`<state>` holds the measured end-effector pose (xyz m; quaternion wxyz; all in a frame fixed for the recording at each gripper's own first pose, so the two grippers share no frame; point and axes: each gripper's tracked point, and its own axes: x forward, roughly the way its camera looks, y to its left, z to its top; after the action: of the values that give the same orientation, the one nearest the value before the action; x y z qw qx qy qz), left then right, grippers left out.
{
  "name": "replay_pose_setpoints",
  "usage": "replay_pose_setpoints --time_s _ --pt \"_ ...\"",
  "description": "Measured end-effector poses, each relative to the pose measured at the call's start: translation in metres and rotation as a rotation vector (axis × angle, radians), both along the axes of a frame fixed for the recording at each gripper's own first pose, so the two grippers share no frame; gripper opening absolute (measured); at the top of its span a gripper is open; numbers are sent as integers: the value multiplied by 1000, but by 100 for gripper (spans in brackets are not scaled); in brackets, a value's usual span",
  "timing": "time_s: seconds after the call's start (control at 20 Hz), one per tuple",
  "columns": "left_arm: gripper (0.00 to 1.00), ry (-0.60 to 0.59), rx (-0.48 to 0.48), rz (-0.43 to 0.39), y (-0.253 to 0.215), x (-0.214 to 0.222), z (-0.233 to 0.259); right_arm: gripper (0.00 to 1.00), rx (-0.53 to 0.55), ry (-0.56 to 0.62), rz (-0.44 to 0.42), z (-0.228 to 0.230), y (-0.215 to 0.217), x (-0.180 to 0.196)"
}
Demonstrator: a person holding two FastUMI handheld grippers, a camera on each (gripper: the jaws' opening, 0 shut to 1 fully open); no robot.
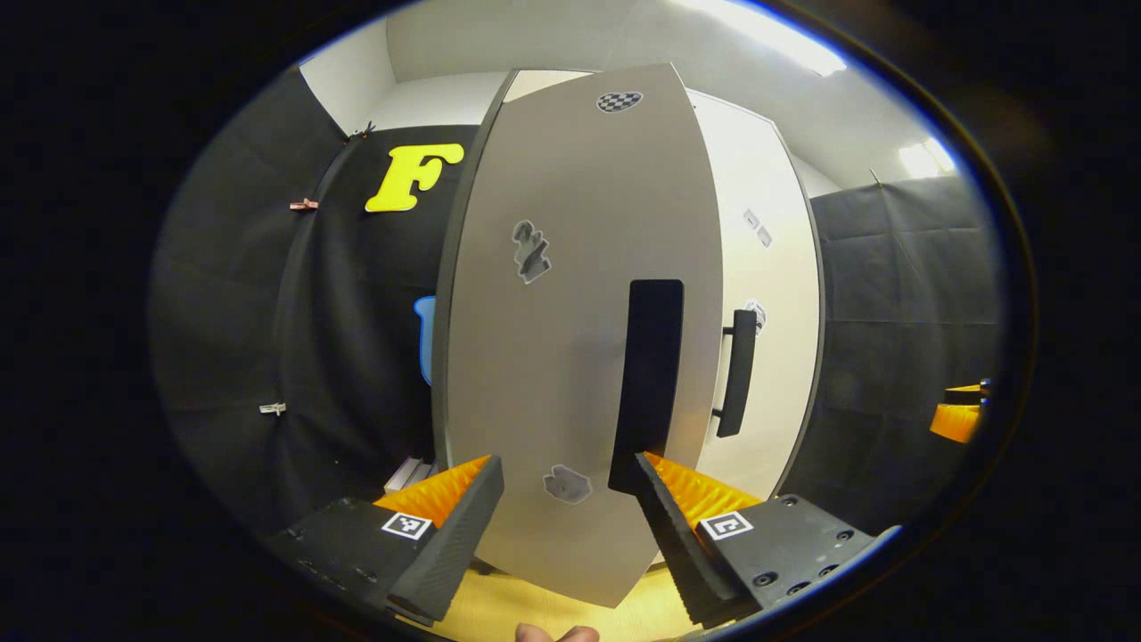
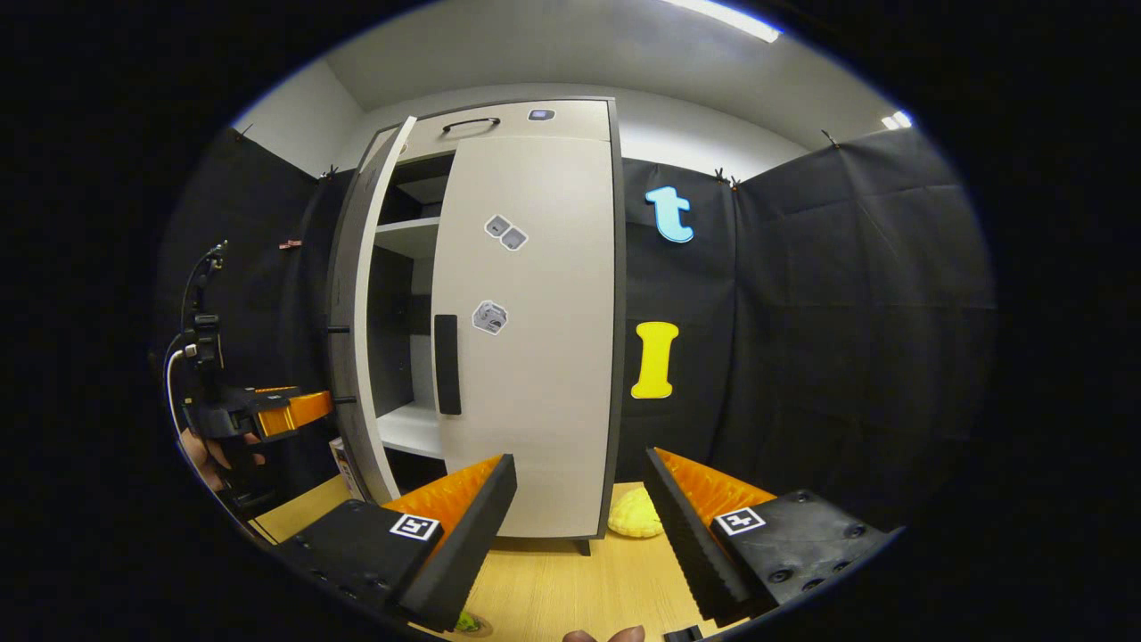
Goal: Grasp the bottle in the cabinet with the left hand and place it on the coaster, then close the right door with the right hand and the left door with the left hand.
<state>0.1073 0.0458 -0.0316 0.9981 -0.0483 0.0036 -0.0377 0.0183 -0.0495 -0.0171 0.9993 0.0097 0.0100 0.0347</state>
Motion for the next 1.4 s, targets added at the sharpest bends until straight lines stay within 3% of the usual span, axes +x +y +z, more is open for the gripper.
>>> replay_pose_setpoints --time_s 0.35,0.45,0.8,1.4 --pt "90 -10 39 -11 -17 17 1 96 7 4 -5 -2 -7 6" --pt "98 -11 37 -12 -21 21 1 96 4 4 1 -2 -6 8" --pt "95 -8 37 0 -27 31 2 96 9 2 17 -1 -2 13" --pt "95 -30 67 25 -14 -19 18 96 24 -15 29 9 7 2"
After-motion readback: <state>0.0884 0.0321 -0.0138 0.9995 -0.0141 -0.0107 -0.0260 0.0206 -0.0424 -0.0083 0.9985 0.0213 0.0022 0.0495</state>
